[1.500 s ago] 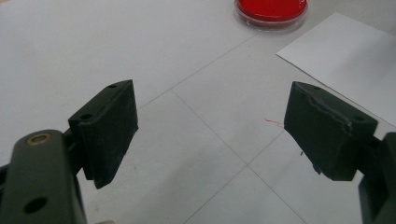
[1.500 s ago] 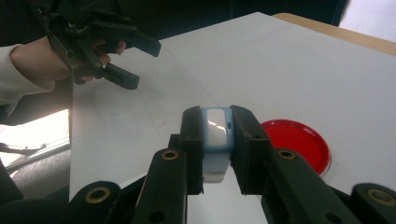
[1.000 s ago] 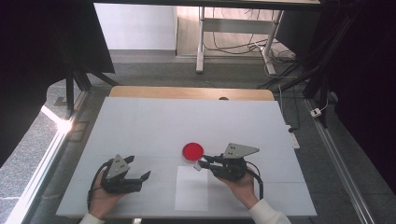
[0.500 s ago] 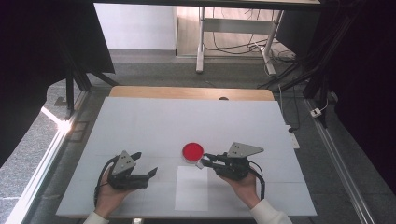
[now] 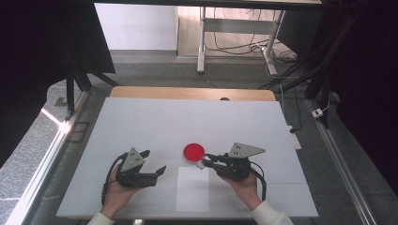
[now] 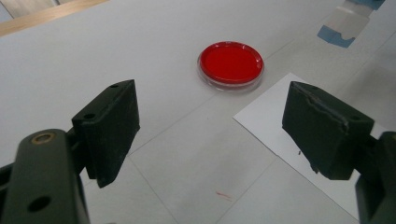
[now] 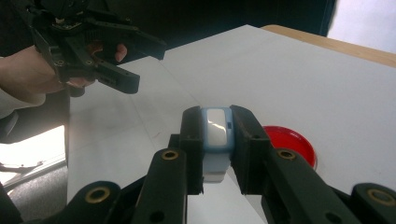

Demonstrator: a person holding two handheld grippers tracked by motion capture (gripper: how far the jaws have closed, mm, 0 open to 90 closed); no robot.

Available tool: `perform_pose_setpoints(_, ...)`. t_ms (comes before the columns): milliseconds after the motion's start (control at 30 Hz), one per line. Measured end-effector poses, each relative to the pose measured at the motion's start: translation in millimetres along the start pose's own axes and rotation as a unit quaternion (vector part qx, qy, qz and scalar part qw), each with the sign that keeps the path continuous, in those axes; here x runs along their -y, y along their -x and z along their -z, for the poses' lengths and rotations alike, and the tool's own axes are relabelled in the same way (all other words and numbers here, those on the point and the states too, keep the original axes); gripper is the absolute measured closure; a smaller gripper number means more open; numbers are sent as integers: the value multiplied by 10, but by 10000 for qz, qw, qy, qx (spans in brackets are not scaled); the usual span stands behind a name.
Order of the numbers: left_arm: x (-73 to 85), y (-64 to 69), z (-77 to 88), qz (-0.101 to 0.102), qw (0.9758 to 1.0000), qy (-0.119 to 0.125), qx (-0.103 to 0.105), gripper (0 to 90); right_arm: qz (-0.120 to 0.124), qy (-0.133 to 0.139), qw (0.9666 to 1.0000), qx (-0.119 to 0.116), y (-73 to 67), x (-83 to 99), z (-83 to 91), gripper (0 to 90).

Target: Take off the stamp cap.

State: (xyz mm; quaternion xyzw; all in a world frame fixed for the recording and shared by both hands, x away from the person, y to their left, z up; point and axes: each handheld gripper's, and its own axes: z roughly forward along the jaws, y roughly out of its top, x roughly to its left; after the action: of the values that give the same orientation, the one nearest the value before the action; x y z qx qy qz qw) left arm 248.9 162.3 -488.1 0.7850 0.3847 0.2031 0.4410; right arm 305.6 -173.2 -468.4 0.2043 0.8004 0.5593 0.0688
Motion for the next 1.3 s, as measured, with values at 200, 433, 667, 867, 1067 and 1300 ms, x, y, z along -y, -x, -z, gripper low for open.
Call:
perform_pose_setpoints(200, -51, 30, -64, -103, 9999, -44, 43, 192, -12, -27, 10000, 57, 9, 30, -8, 746)
perform_pose_setpoints(433, -76, 106, -166, -229, 9996, -140, 104, 193, -43, -38, 9999, 95, 25, 54, -14, 747)
perform_pose_setpoints(667, -127, 185, -249, -350, 9990, -151, 222, 194, -22, 19, 10000, 86, -7, 42, -23, 747)
perform_pose_setpoints(867, -138, 251, -306, -449, 9984, -198, 262, 193, -90, 94, 9998, 118, 13, 25, -39, 747)
perform_pose_setpoints(1067, -134, 285, -362, -461, 9983, -264, 244, 192, -121, 138, 9998, 100, 26, 24, -59, 747)
perform_pose_setpoints(1300, -180, 339, -418, -504, 9980, -245, 283, 192, -110, 190, 9997, 122, 17, 8, -81, 747)
